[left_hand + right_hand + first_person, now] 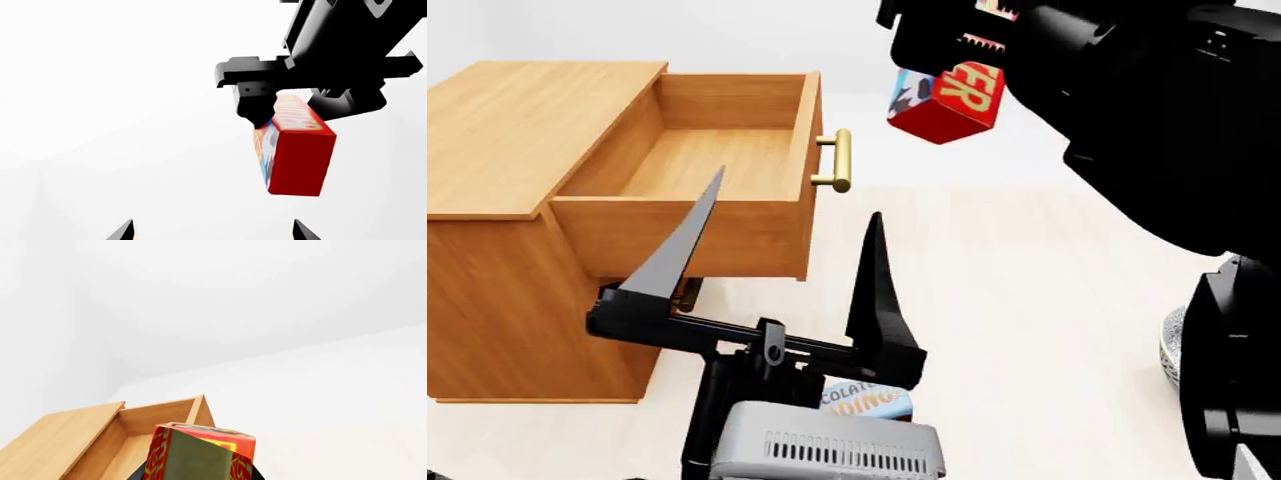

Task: Put the butter at the back in the top drawer of the cabinet and close it.

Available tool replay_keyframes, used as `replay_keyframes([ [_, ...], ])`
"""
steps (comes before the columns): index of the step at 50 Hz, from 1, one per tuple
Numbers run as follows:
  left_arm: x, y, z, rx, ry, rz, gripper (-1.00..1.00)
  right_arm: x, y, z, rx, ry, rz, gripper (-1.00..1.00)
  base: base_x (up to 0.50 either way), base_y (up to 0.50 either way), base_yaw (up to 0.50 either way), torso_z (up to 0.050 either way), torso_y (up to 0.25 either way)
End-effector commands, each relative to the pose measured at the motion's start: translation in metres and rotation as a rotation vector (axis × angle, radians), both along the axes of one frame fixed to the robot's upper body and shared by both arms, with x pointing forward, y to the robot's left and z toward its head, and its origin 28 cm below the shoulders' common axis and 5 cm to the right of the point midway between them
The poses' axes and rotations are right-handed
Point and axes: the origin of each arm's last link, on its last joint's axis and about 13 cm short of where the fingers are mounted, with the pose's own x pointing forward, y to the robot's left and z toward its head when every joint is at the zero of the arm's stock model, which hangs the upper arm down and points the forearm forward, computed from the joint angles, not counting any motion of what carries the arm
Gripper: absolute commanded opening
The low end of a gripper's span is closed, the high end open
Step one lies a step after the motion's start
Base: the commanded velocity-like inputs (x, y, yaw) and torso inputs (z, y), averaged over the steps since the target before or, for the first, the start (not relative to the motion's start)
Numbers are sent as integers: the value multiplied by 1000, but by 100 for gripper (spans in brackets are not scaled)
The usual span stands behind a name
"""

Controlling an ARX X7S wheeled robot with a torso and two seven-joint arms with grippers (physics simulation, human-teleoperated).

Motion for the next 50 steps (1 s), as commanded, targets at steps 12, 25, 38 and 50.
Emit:
replay_keyframes([
  [12,4,-6,-1,-9,21,-27,100,-3,20,-7,16,4,115,-100,0,0,0,1,2],
  [25,6,-8,-10,-11,58,-45,100,-1,25,-7,0,5,127,-100,0,0,0,0,1],
  [38,6,-9,-8,-15,58,-45,100,3,28,-16,-2,29,139,-100,0,0,0,1,1],
  [50,6,-8,-8,-26,62,-40,100,-3,32,-29,13,71,172,-100,0,0,0,0,2],
])
